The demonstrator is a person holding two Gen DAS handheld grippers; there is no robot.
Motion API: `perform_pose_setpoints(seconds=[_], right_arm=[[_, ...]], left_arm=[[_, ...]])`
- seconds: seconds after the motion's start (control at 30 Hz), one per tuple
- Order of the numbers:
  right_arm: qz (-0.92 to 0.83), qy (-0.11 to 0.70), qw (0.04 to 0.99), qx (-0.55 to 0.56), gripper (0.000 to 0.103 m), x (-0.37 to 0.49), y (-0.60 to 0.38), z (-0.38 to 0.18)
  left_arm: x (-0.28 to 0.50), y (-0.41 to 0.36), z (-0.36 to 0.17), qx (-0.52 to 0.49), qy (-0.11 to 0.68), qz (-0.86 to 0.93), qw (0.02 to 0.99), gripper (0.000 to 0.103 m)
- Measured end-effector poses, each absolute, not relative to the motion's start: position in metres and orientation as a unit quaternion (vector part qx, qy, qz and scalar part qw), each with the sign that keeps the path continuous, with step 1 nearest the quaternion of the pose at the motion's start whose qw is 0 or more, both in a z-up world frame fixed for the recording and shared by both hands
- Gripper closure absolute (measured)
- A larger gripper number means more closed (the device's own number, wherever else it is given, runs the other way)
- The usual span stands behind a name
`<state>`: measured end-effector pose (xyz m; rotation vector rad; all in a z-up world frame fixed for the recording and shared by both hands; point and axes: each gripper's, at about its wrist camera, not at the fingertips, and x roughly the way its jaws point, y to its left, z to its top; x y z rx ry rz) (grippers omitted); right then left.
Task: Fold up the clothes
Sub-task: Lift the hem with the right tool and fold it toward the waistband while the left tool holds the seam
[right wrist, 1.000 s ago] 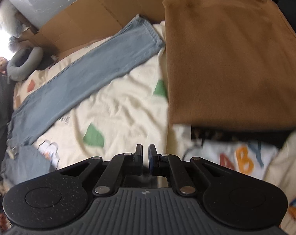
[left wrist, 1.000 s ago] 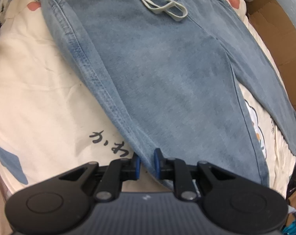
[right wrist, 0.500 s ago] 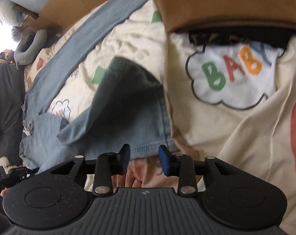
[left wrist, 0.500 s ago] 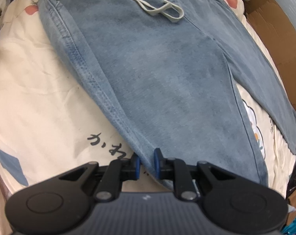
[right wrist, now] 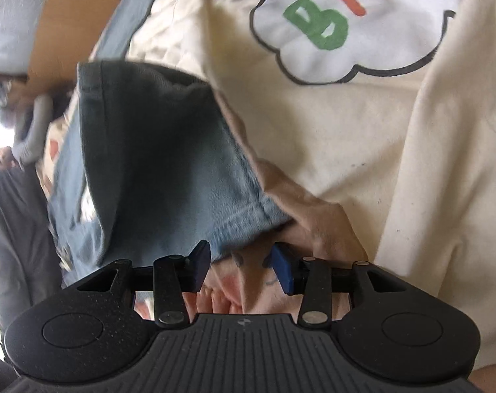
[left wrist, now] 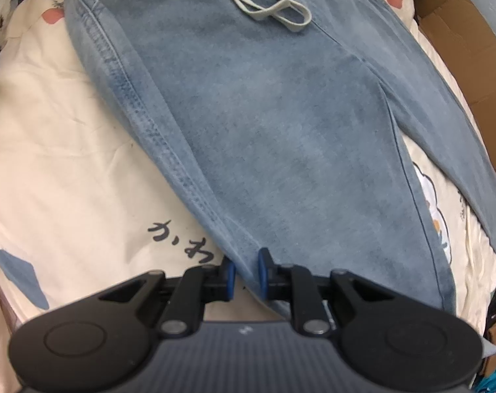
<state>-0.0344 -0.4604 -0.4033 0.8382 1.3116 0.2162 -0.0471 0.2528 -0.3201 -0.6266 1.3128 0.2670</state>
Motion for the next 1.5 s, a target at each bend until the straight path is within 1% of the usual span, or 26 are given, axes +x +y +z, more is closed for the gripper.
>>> perform_pose_setpoints(seconds=[0.17,0.47,0.67,0.9,0.93,1.0,1.03,1.2,1.33,1.5], right_arm=[[0.082,0.56,0.717,0.406,0.054,-0.038,-0.463,-0.406],[0.13,0.488,0.762,0.406,0.054,-0.049,-0.468,-0.363],[0.134,0.519,0.742,0.402,0.054,-0.03,-0.477,-0.378],[0.139,0.561,0.715,0.394,0.056,-0.01,-0.464,-0.402],[0.141,0.567,0.712,0.39,0.062,-0.007,-0.461,-0.404],[0.145,0.579,0.709,0.375,0.08,-0.003,-0.457,-0.404],[0.147,0.584,0.709,0.367,0.093,-0.002,-0.456,-0.402],[0.153,0.597,0.712,0.336,0.094,-0.007,-0.457,-0.376],[0.156,0.608,0.714,0.31,0.094,-0.018,-0.463,-0.347],[0.159,0.629,0.707,0.28,0.094,-0.036,-0.466,-0.316]], left_arm=[[-0.043,0.251,-0.32,-0.282,0.599,0.12,0.74,0.088],[-0.042,0.251,-0.323,-0.28,0.599,0.119,0.741,0.088],[-0.04,0.249,-0.325,-0.281,0.6,0.12,0.74,0.088],[-0.038,0.247,-0.325,-0.284,0.599,0.123,0.738,0.088],[-0.038,0.247,-0.325,-0.285,0.599,0.123,0.738,0.088],[-0.037,0.248,-0.326,-0.286,0.598,0.124,0.738,0.087],[-0.037,0.249,-0.326,-0.289,0.596,0.125,0.738,0.087],[-0.039,0.264,-0.326,-0.315,0.575,0.14,0.742,0.087],[-0.041,0.277,-0.328,-0.328,0.562,0.147,0.745,0.082],[-0.043,0.294,-0.328,-0.335,0.545,0.163,0.751,0.08]])
